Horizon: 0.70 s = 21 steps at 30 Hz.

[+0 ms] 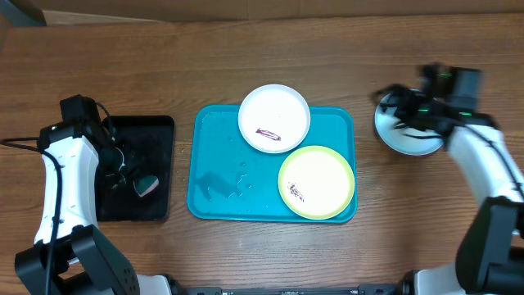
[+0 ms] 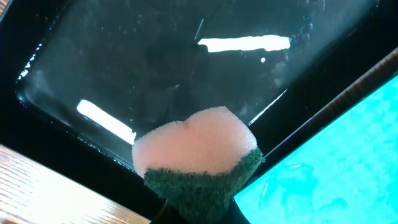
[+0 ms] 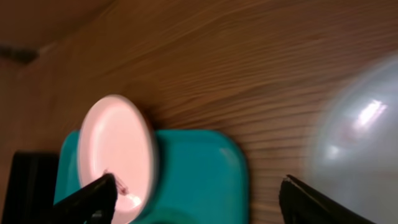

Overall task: Clean dirty plates on tray and stack at the side
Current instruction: 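Set the plate down on the table right of the tray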

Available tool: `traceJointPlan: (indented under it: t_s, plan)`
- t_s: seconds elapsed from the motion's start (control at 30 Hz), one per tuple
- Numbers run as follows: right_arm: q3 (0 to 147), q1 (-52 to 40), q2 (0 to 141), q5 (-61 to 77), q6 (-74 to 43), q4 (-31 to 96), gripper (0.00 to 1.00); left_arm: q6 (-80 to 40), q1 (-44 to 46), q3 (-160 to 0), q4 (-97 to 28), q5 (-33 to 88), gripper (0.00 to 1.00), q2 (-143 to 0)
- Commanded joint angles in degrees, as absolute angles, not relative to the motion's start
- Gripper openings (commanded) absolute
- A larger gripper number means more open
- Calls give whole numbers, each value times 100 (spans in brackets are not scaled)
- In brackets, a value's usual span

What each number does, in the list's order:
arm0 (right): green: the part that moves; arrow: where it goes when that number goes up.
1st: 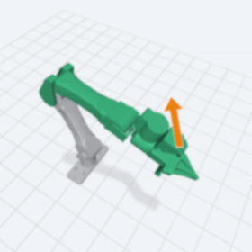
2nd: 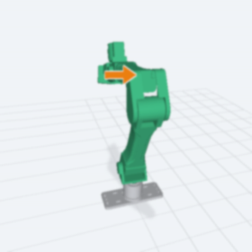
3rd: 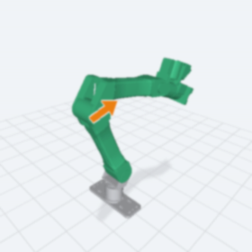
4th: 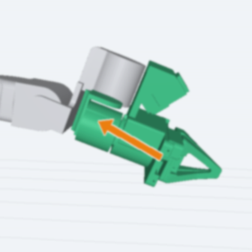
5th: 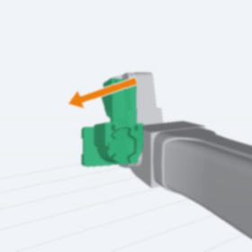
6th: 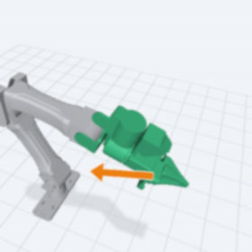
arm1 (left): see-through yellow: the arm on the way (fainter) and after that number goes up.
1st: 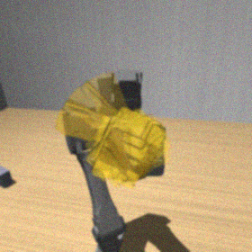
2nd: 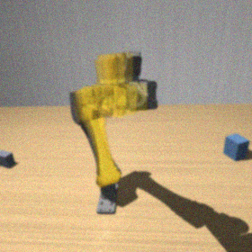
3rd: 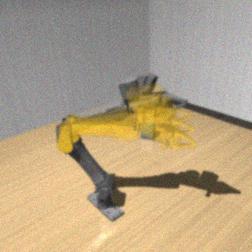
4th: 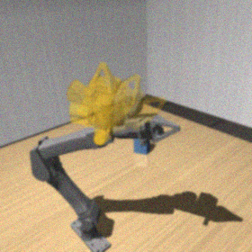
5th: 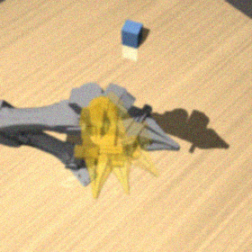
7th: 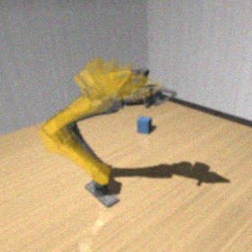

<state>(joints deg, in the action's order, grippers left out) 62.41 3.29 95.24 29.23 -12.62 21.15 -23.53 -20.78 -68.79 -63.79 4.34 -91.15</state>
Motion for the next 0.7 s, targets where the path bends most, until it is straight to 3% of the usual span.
traceJointPlan:
  t_s: [0.0, 0.2, 0.4, 0.67]
  plan:
    - [6219, -679, 9533, 2073, -847, 1964, 91, -2222, -2097, -6860, -6375, 497, 4, -9107]
    - [6219, -1946, 10108, 84, -849, 1354, 98, -2222, -2097, -6862, -6366, 495, 4, -9107]
    - [6219, -2128, 10763, 307, -1186, 801, 93, -2224, -2097, -6860, -6357, 497, 4, -9107]
    - [6222, -2145, 10967, 1083, -1518, 548, 42, -2224, -2097, -6860, -6348, 497, 4, -9107]
